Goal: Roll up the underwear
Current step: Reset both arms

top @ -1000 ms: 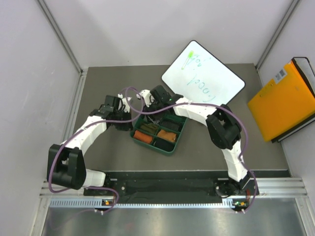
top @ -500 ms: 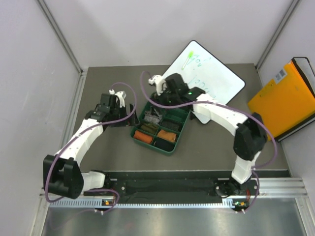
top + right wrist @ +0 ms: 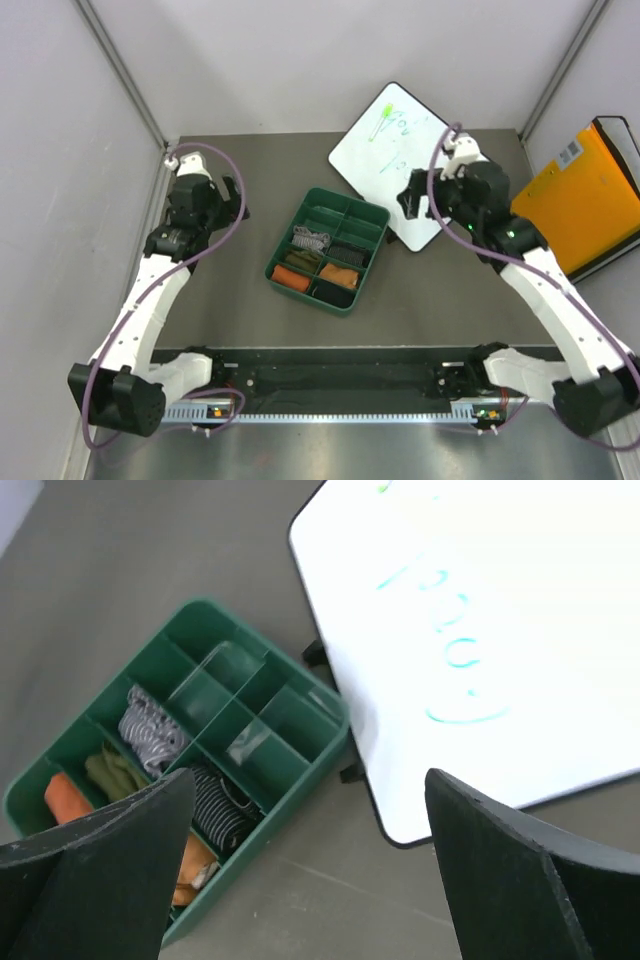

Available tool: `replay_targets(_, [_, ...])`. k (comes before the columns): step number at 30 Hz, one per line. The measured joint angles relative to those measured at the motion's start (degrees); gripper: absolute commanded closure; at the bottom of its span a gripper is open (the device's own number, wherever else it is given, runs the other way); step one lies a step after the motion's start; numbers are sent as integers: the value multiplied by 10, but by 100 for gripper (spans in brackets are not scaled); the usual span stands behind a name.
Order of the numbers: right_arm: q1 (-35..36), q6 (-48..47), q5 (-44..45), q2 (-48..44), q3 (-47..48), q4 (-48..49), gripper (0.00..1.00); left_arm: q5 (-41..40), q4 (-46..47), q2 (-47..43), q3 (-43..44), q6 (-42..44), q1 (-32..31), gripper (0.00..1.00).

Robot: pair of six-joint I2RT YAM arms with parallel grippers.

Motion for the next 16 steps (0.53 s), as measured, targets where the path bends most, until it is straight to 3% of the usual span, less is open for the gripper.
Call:
replay_targets(6, [2,36,87,-118,-81,-4,5,-68,-2,-8,13,-6,0,1])
replay_targets(16, [2,64,140,-147,-128,-41,5,-77,-3,-30,12,-11,0,1])
